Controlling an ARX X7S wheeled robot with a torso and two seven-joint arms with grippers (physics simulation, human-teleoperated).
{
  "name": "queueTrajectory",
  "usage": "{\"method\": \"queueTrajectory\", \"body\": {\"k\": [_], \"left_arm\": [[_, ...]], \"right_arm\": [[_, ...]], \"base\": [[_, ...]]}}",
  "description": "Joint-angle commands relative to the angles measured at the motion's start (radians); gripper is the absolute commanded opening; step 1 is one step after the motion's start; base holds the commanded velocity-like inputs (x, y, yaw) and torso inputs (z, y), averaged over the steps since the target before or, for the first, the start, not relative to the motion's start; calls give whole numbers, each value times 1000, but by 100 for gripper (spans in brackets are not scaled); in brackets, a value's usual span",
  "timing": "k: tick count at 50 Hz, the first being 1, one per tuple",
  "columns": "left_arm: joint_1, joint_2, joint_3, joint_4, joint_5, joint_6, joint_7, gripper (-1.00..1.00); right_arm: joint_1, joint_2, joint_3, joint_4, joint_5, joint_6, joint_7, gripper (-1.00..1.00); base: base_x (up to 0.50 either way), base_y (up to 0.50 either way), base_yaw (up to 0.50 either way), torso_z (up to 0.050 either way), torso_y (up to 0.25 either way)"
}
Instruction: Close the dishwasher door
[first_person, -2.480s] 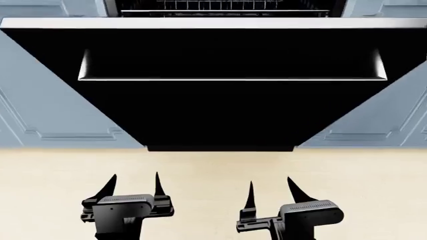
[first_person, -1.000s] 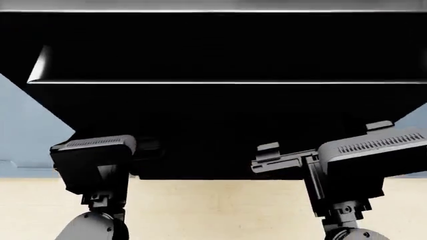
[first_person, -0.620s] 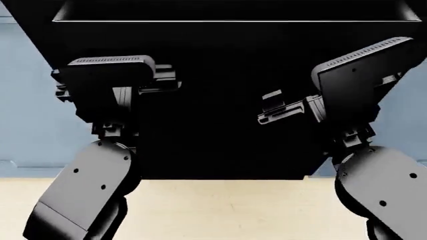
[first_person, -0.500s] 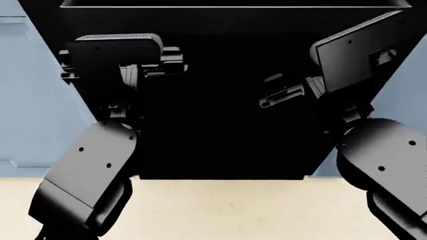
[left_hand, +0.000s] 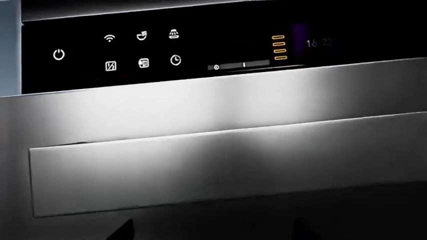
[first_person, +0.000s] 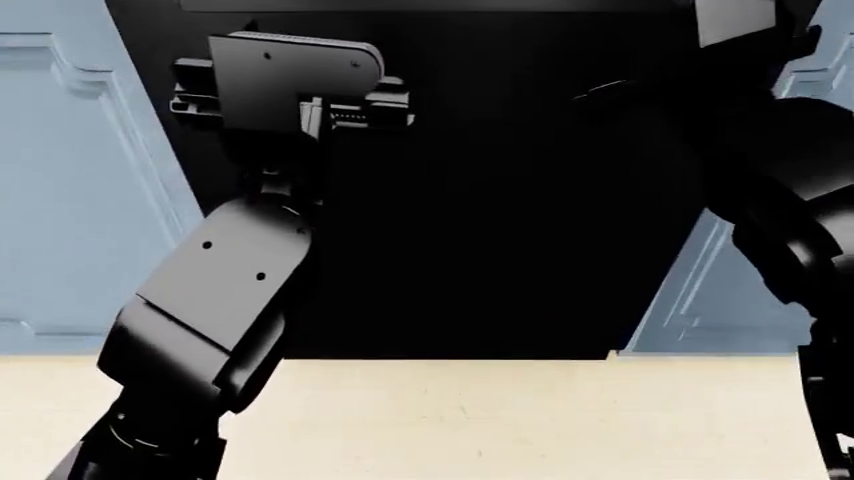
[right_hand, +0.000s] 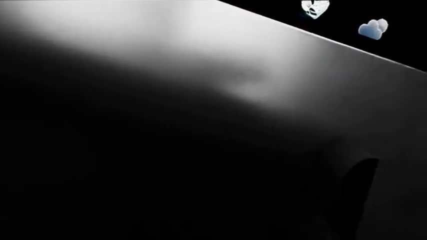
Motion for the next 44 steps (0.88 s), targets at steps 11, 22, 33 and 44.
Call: {"method": "queueTrajectory", "body": {"k": [11,22,33,44], "left_arm": [[-54,-21,63,-15,5,-119,41,100],[-86,-26,80,1,-18,-267,23,100],[-100,-23,80,6,-34,-343,4,100],[-49,9,12,-1,-22,-217,-58,100]], "right_arm": [[194,-116,-26,769,-204,-275,-82,100],[292,-251,-27,1256,-316,-499,-145,100],[280,-261,75,1256,-415,-452,-142,100],[47,-172,133,680,-385,-178,-143,100]], "base": [[0,0,0,0,0],[17,0,5,0,0],[37,0,20,0,0],[32,-1,16,0,0]]}}
